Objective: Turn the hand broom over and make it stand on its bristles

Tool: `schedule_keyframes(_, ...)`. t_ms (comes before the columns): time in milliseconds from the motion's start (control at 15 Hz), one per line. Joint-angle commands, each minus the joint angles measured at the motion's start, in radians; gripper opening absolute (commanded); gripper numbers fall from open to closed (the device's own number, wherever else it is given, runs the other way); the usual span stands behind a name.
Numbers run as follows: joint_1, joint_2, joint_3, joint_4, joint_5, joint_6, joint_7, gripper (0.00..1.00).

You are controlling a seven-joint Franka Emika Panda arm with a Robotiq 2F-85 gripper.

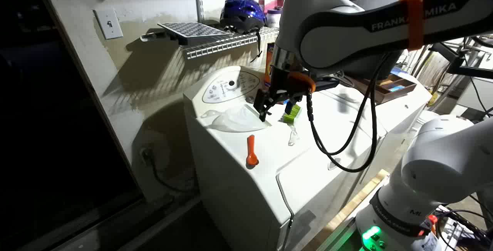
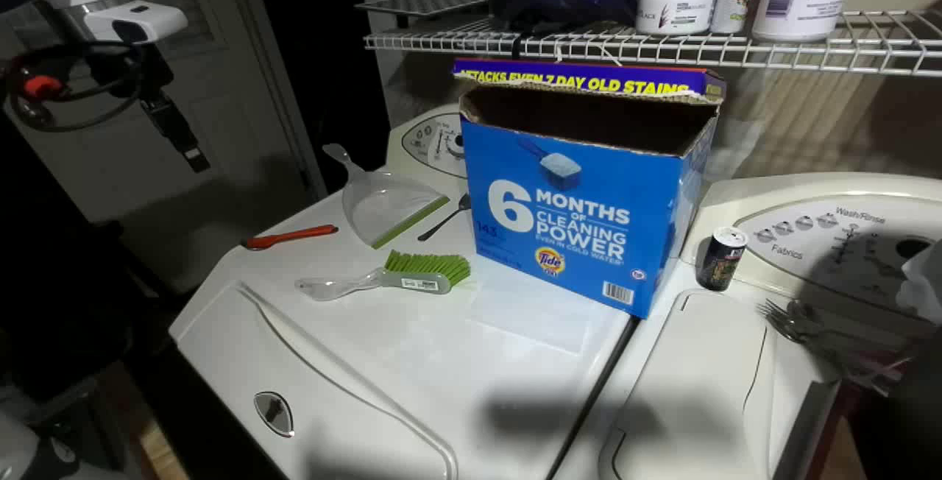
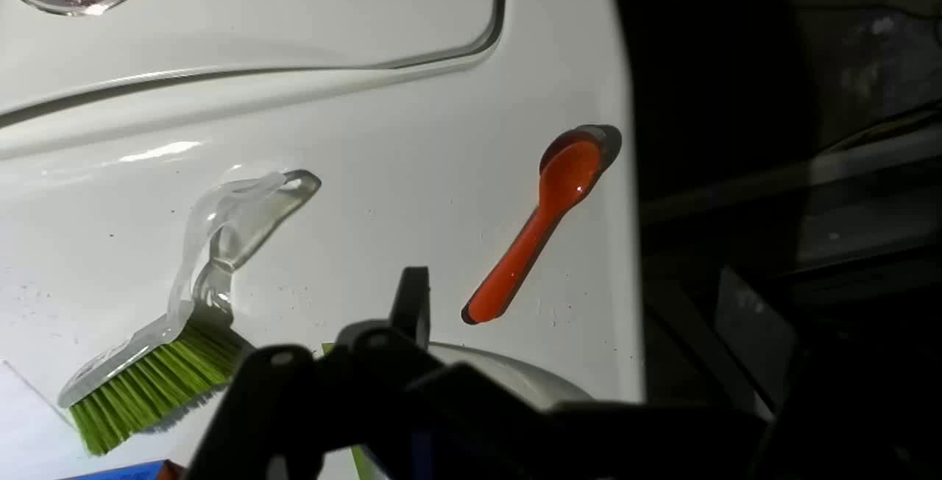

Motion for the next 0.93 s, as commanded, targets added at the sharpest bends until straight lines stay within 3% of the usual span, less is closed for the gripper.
schedule_keyframes(0,0.006,0.001,-0.006,0.002,-0.005,-0.002,0.003,1.0)
schedule_keyframes(667,0.006,0.001,-0.006,0.002,-0.005,-0.002,0.003,1.0)
schedule_keyframes(867,-0.055,-0.005,-0.042,-0.049,-0.057,0.019,-0.008,1.0)
